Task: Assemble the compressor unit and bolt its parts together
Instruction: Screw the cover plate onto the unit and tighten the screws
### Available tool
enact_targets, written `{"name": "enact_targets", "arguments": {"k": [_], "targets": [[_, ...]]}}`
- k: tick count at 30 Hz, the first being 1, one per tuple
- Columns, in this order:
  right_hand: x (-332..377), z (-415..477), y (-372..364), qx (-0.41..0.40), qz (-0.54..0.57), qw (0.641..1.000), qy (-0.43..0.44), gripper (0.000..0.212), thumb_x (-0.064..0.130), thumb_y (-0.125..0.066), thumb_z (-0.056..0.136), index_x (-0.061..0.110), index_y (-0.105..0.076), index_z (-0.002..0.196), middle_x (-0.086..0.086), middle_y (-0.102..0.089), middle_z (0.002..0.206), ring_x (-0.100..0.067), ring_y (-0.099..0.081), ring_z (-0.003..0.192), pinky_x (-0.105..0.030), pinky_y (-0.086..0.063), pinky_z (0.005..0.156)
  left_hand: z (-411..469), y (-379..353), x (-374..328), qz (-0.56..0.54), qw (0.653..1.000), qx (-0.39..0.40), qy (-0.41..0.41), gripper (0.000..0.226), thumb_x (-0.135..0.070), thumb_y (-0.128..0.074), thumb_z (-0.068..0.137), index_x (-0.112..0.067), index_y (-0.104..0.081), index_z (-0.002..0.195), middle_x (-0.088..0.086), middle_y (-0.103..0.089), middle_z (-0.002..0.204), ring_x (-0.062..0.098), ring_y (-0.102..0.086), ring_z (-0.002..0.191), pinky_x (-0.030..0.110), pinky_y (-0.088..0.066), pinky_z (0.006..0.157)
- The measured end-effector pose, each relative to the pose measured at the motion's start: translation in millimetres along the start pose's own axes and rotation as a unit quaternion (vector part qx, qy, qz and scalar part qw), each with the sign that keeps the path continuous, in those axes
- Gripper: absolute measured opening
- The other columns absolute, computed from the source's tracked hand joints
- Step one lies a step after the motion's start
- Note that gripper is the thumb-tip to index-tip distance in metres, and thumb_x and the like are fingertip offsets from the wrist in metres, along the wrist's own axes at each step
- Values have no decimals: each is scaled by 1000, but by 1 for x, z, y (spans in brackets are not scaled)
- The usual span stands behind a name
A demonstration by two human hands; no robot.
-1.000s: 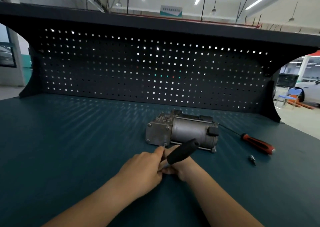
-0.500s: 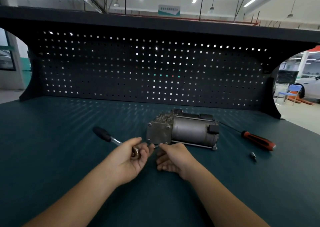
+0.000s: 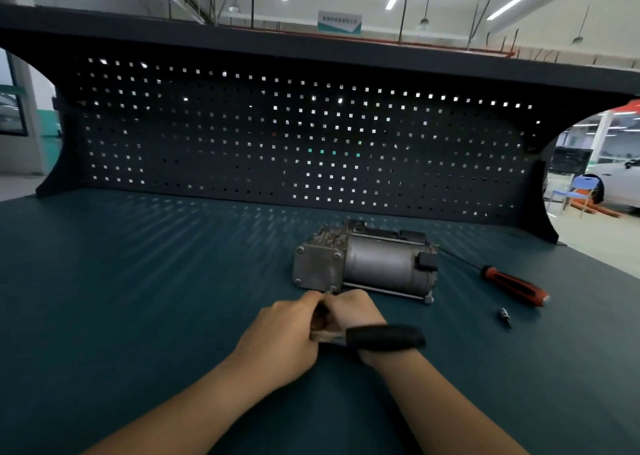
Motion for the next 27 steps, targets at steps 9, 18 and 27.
{"name": "enact_targets", "arguments": {"k": [9,18,27], "targets": [[-10,4,2,9,61,998,-17,26,15,-51,91,9,-56,66,-1,-55,50,-10,-49,39,-16,-39,39,-18,-40,18,-641,684,21,347,20,-11,-50,93,-10,-56,74,-1,-49,41,5,-40,28,10,-29,31],[-6,4,7,8,-8,1000,-12,31,10,-47,94,10,-48,63,-1,-50,58,-8,-46,50,-10,-36,36,-1,-12,-16,123,991,50,-2,56,-13,-44,86,-24,-25,138,10,-58,109,31,-57,98,32,-39,69],[-8,0,0,35,98,994,-29,22,7,-48,92,6,-54,72,-4,-55,49,-7,-51,32,-14,-39,35,-5,-29,20,-394,887,70,232,27,-8,-49,90,-26,-46,110,2,-56,59,10,-52,40,17,-39,41]]}}
Point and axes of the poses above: each hand's wrist, its own z-axis towards the middle knuckle, its own y-axis out of the back of the hand, x = y × z, the point moved 10 cm from there along z, towards the middle knuckle
